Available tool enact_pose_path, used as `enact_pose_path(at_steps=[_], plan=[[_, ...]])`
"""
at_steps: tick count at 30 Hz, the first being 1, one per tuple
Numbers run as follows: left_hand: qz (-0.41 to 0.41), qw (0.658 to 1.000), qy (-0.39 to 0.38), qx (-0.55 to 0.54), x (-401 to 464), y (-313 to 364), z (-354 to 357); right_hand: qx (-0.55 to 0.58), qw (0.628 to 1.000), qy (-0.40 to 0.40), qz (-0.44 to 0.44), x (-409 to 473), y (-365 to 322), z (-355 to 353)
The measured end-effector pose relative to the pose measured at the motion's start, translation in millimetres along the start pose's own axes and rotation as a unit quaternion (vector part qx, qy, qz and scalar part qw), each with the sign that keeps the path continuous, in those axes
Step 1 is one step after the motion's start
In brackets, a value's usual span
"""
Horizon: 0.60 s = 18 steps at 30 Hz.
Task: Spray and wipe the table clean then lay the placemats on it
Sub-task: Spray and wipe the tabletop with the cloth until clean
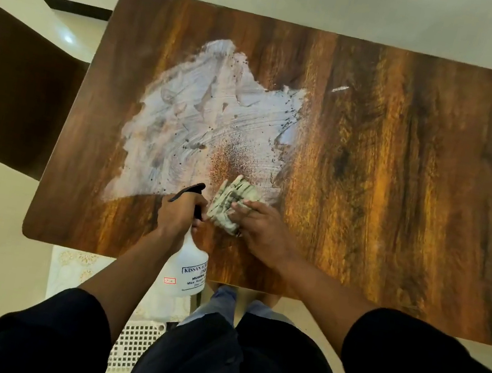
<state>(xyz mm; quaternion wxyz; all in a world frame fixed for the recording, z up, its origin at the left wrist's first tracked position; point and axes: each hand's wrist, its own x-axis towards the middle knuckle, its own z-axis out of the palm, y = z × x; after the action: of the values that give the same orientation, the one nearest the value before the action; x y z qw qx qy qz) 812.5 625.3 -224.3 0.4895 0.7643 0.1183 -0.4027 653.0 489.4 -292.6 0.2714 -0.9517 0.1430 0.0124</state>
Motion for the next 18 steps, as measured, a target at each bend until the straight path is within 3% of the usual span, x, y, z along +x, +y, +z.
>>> enact_pose_path(at_steps=[3,7,11,15,18], plan=[[-0.001,1.000,-0.004,-0.002,9.7,10.8,-6.4,-0.003,0.990,0.081,0.120,27.7,24.9,-23.7],[-0.003,1.000,-0.016,0.004,22.0,16.6,-13.3,0.017,0.948,0.152,0.279,61.3,62.5,-48.2],[-0.010,1.000,-0.018,0.009,31.5,23.3,-15.4,0.040,0.912,0.187,0.362,79.7,47.6,-45.3],[-0.006,1.000,-0.022,0.004,39.0,28.2,-14.6,0.047,0.928,0.194,0.315,76.1,-20.0,-20.8],[-0.009,1.000,-0.007,0.003,43.7,32.5,-15.1,0.091,0.970,0.137,0.179,63.1,-66.7,9.4]])
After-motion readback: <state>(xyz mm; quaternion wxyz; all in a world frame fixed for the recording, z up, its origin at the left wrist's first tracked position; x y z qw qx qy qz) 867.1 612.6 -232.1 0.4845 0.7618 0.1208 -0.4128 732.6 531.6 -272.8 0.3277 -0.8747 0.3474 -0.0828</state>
